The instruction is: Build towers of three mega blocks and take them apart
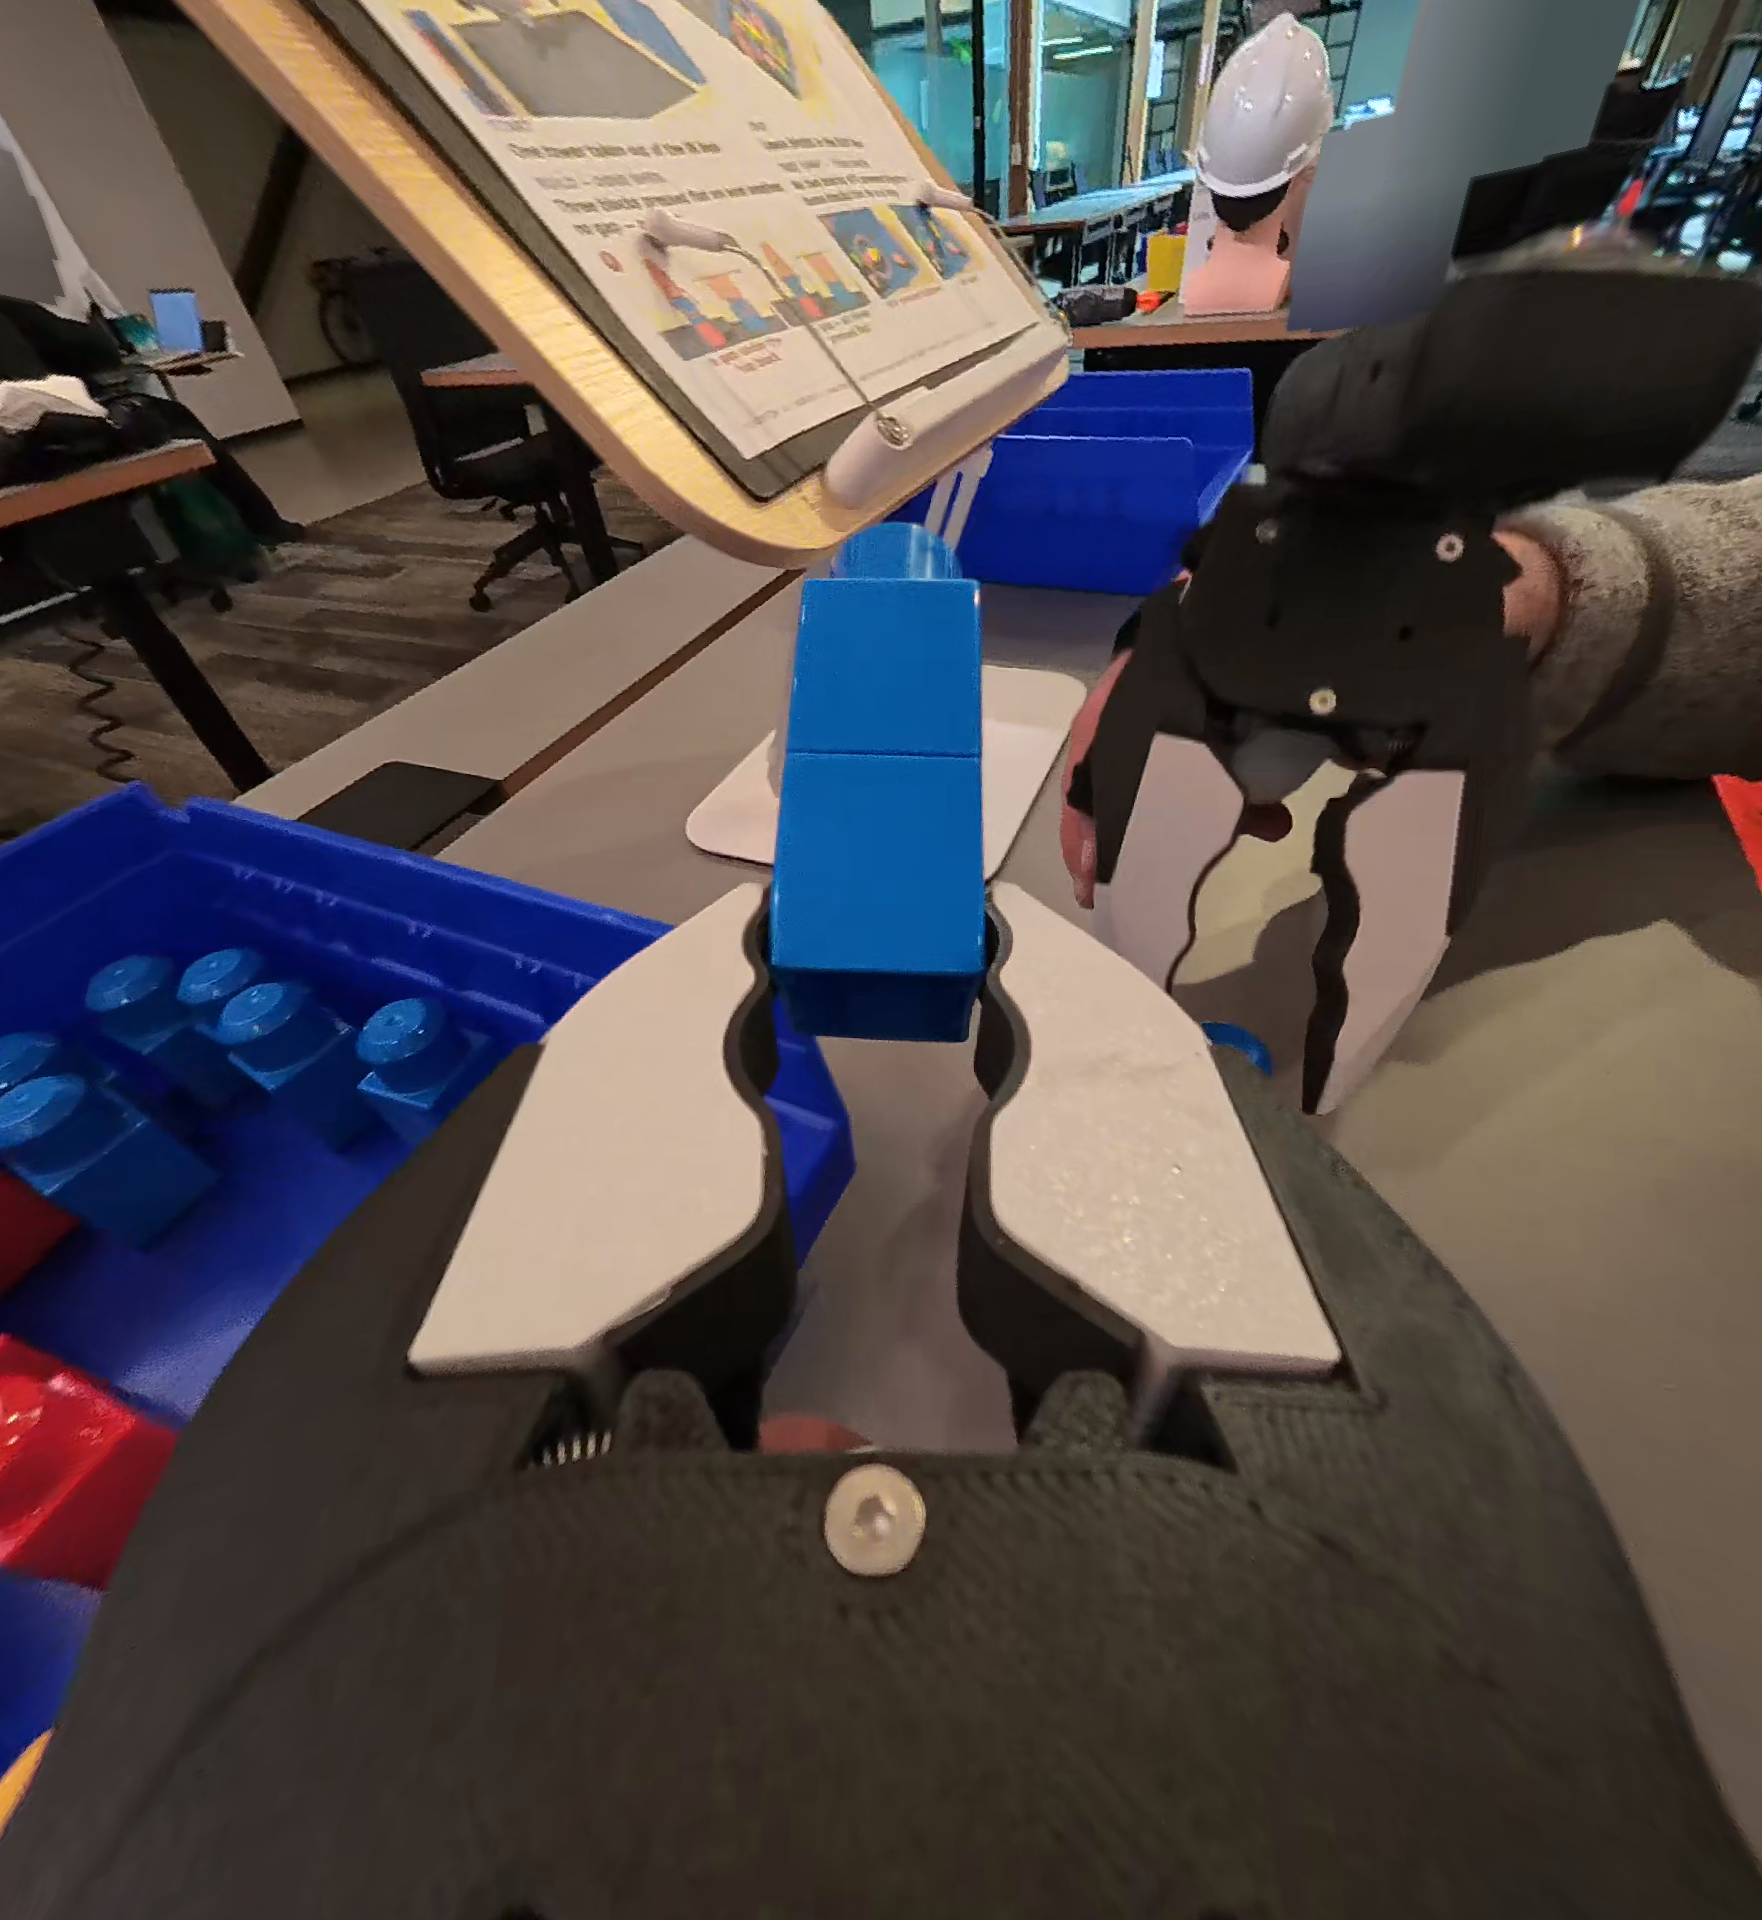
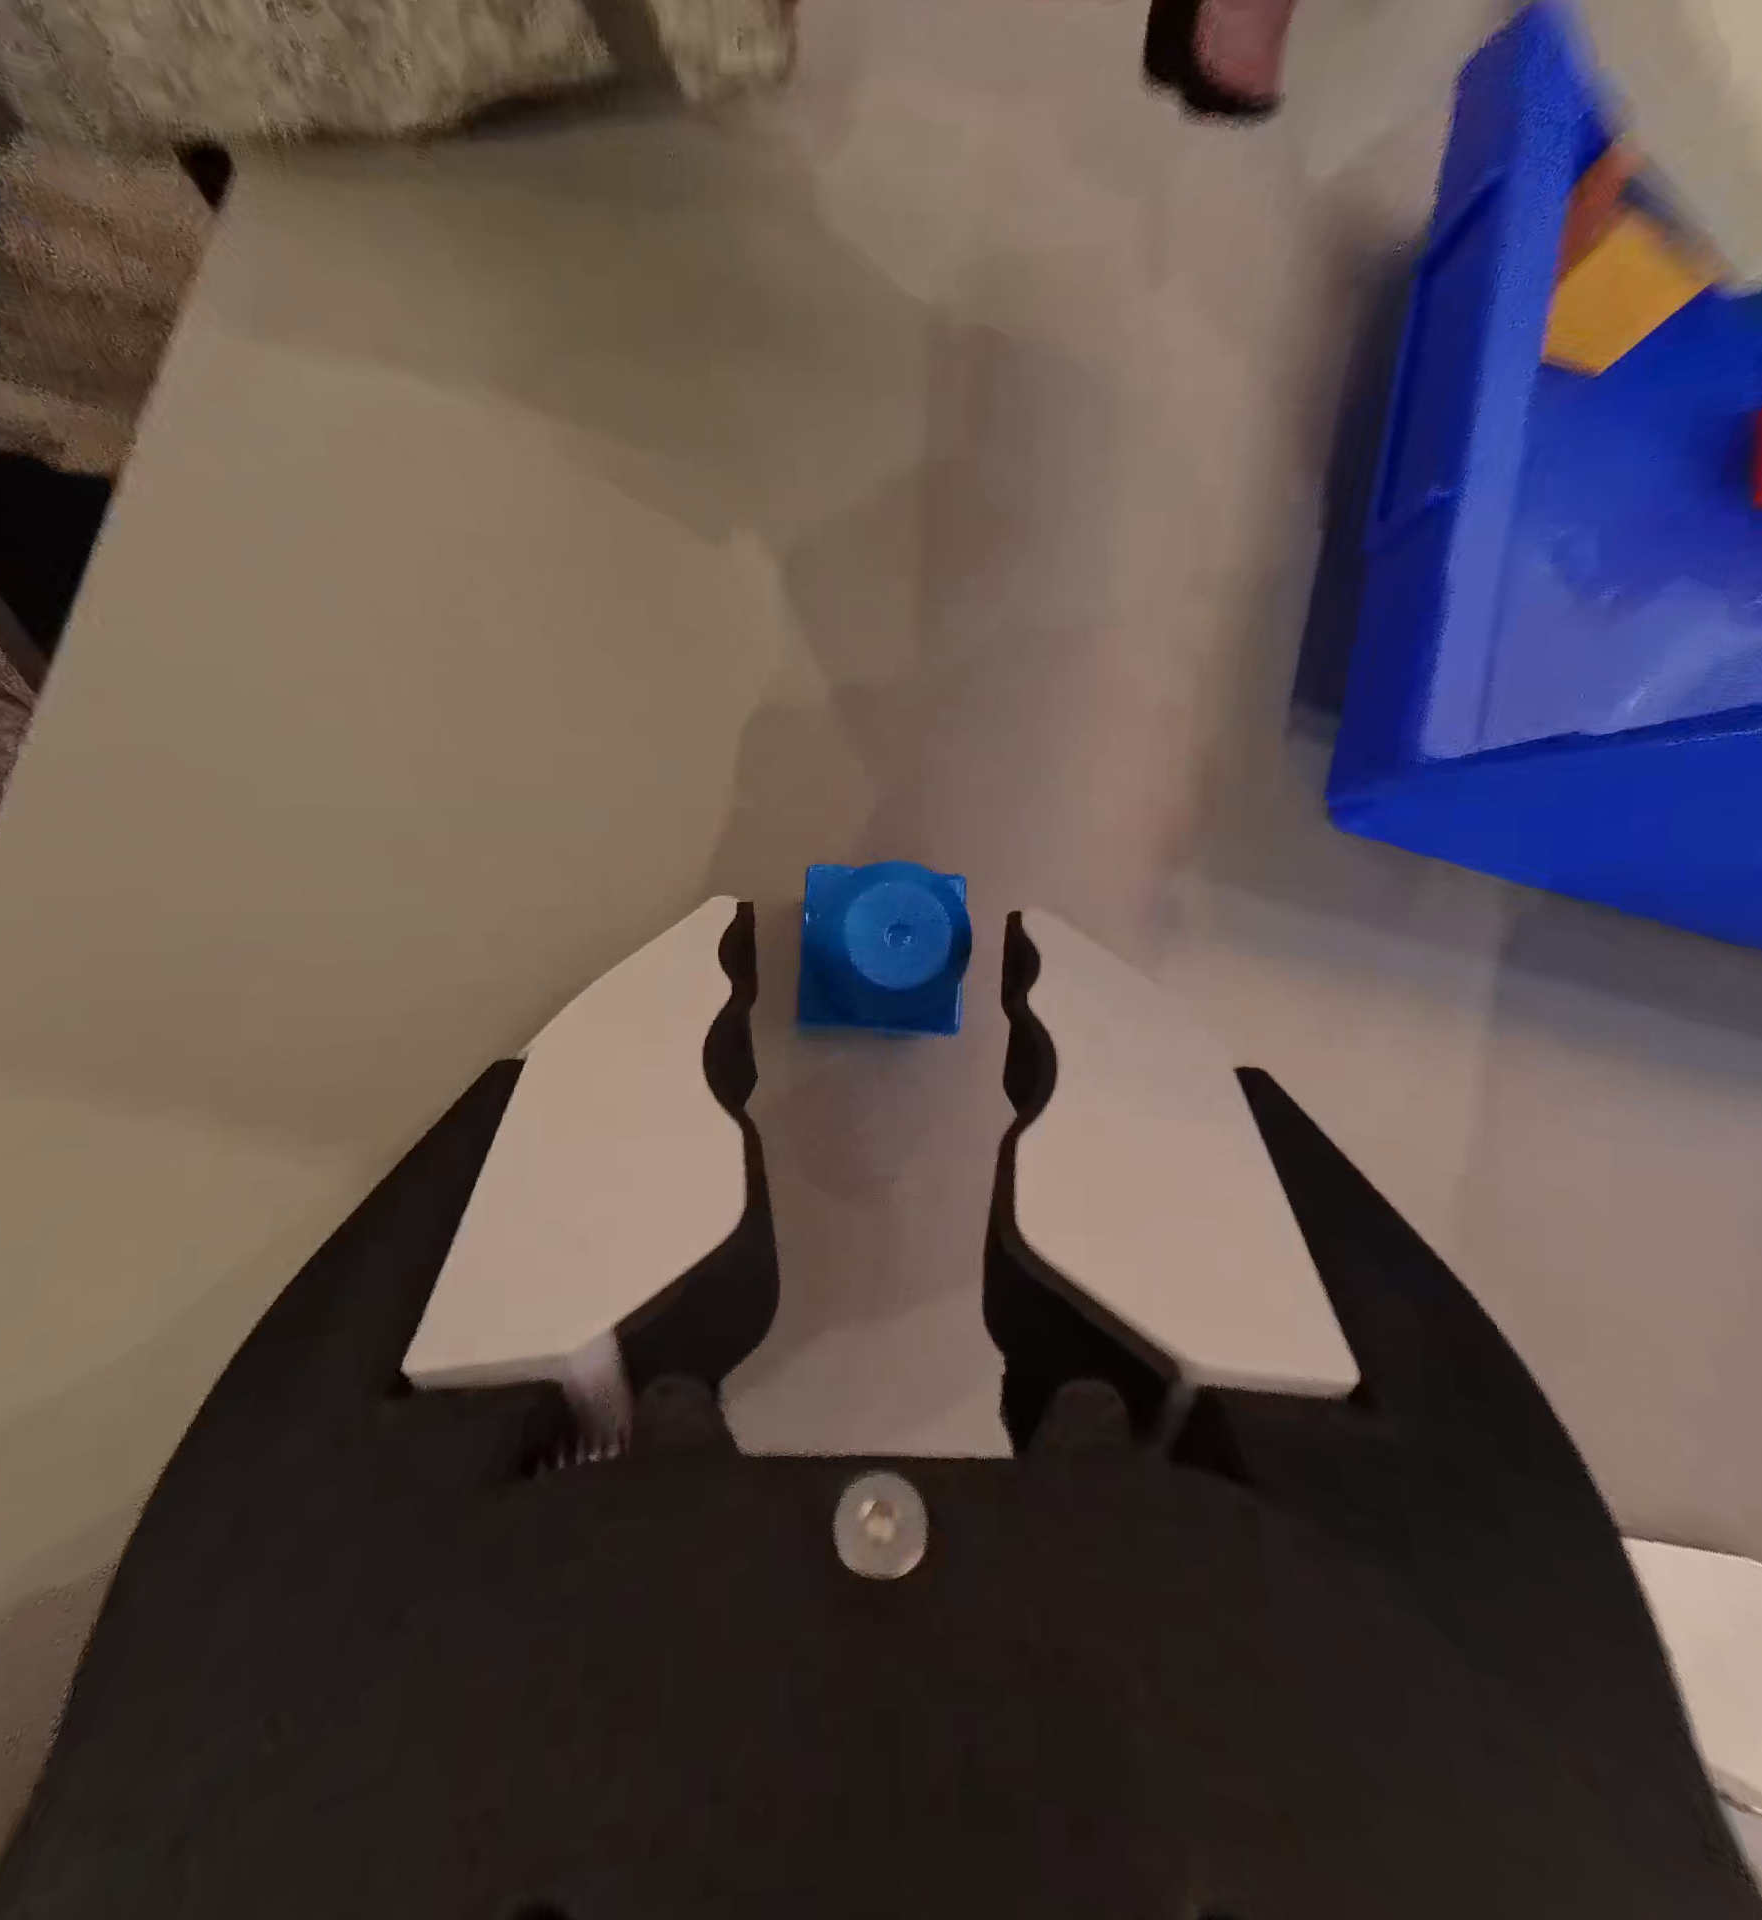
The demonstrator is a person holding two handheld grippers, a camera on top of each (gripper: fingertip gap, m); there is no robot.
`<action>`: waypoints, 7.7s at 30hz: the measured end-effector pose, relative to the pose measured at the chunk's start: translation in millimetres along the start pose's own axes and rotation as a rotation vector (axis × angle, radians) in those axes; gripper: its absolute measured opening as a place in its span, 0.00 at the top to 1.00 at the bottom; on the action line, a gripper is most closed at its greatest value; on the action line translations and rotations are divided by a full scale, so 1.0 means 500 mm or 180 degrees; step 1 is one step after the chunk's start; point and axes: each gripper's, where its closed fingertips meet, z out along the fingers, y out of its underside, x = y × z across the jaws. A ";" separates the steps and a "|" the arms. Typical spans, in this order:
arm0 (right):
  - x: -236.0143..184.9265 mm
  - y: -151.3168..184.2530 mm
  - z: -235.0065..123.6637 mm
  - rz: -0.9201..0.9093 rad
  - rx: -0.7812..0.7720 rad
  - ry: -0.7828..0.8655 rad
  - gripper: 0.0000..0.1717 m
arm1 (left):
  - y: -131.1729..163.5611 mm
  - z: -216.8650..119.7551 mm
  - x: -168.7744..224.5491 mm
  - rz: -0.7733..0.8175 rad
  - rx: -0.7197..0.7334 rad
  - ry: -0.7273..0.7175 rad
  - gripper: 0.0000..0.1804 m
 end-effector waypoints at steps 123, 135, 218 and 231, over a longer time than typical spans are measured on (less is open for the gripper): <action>0.045 0.112 -0.620 0.0988 0.2696 0.1536 0.77 | -0.064 0.213 0.194 -0.0518 0.0661 0.0837 0.98; 0.172 0.566 -0.866 0.2252 0.1420 0.3477 0.77 | -0.032 0.244 0.198 -0.0359 0.0321 0.0692 1.00; 0.173 0.652 -0.788 0.2519 0.0883 0.3789 0.75 | 0.258 -0.069 -0.440 -0.1271 -0.3488 -0.2608 0.65; 0.173 0.644 -0.787 0.2468 0.0904 0.3746 0.78 | 0.276 -0.034 -0.413 -0.1315 -0.3323 -0.2204 0.77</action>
